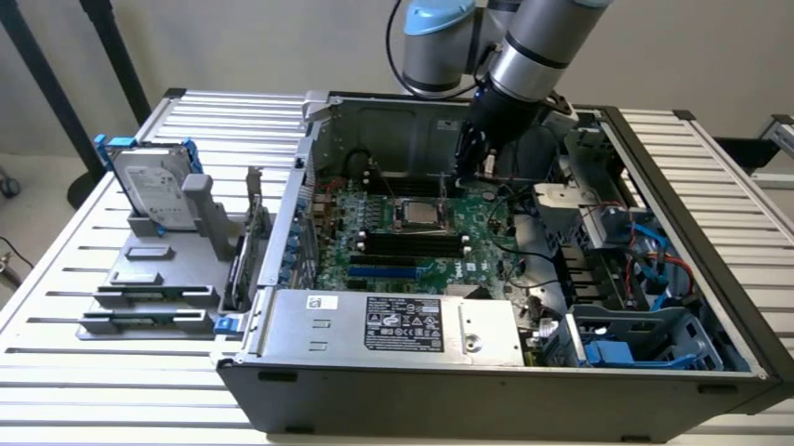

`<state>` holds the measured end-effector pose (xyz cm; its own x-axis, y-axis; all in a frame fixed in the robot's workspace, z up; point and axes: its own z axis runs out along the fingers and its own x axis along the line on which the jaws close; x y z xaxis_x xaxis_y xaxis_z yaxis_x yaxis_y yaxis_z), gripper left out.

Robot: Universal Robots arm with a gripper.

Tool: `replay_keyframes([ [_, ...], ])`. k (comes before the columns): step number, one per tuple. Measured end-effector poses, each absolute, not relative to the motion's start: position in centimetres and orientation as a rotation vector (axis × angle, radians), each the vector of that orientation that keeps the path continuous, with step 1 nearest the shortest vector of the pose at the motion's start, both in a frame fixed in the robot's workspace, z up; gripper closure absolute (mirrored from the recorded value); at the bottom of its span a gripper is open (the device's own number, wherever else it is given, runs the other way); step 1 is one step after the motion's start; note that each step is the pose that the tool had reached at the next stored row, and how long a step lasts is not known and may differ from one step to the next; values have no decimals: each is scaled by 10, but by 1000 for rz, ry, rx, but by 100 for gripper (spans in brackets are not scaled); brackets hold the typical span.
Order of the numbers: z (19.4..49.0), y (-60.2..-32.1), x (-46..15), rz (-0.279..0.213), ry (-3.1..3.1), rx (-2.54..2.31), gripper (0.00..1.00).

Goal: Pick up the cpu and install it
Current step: 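Close the cpu cover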

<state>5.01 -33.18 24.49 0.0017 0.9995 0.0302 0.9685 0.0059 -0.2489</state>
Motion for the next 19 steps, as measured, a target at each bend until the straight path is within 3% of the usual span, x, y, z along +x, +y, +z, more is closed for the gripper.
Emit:
replay_keyframes([
  [8,242,-335,34,277,-2050,-2046,89],
  [19,236,-339,0,294,-2037,-2032,89],
])
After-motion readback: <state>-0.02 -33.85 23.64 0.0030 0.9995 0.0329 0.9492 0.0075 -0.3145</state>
